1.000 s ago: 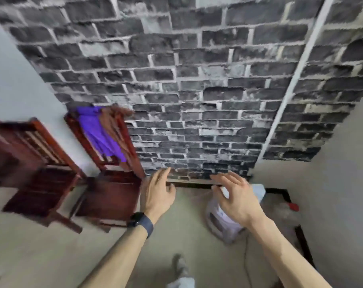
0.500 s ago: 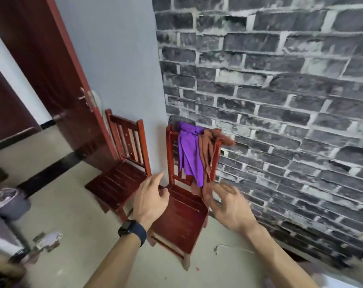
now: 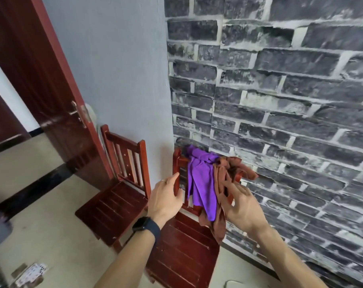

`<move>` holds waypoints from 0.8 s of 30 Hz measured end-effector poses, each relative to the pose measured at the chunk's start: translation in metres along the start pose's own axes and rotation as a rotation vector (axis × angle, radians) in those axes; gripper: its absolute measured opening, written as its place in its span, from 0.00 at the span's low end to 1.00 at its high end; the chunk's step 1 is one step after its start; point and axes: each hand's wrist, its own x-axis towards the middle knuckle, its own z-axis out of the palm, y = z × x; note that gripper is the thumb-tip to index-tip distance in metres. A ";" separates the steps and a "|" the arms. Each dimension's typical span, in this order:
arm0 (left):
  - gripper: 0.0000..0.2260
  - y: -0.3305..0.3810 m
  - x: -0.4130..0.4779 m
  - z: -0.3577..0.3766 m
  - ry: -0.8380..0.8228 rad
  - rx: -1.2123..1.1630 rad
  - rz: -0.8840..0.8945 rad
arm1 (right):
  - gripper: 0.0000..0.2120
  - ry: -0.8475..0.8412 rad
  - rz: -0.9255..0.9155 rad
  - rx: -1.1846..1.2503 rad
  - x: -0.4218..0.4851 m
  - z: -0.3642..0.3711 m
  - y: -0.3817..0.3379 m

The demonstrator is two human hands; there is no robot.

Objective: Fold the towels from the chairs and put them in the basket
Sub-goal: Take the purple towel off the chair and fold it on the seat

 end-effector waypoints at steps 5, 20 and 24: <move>0.26 0.005 0.079 0.027 -0.084 -0.045 -0.064 | 0.21 -0.053 0.010 -0.098 0.074 0.031 0.036; 0.38 -0.008 0.240 0.153 -0.226 -0.049 -0.258 | 0.29 -0.212 0.080 -0.455 0.178 0.134 0.133; 0.28 -0.009 0.265 0.164 -0.105 0.007 -0.214 | 0.28 -0.109 0.034 -0.476 0.178 0.139 0.135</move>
